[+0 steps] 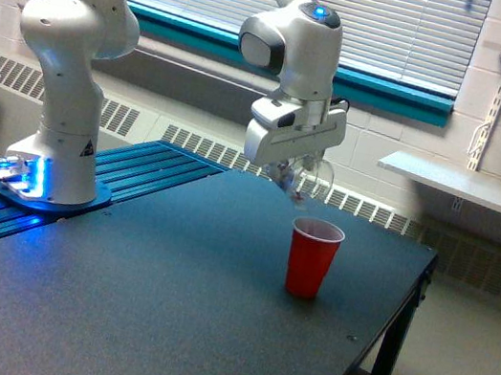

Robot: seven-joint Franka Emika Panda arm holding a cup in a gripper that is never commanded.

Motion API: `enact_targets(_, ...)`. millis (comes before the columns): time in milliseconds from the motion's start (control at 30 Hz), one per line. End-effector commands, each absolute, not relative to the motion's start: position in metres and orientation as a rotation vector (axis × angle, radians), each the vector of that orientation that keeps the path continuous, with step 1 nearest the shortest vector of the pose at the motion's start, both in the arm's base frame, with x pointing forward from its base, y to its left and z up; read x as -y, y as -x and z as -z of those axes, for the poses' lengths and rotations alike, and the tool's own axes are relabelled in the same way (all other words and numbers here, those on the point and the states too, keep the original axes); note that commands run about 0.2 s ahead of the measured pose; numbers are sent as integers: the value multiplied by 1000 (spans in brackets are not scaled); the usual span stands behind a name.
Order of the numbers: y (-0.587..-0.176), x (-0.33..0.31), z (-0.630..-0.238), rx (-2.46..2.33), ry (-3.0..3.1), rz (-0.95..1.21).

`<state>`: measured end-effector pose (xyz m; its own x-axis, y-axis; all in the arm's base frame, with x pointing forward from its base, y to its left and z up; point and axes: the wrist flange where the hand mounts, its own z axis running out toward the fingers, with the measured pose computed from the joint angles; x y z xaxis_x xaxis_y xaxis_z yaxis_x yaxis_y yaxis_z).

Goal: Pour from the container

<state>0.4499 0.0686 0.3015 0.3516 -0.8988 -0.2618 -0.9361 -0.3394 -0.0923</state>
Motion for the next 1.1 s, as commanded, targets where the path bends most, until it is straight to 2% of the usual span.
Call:
enact_targets(33,-450,-81,-304,-1630,2390,-252)
enact_targets(1100,-459,-75,-300,-1698,2287,-357)
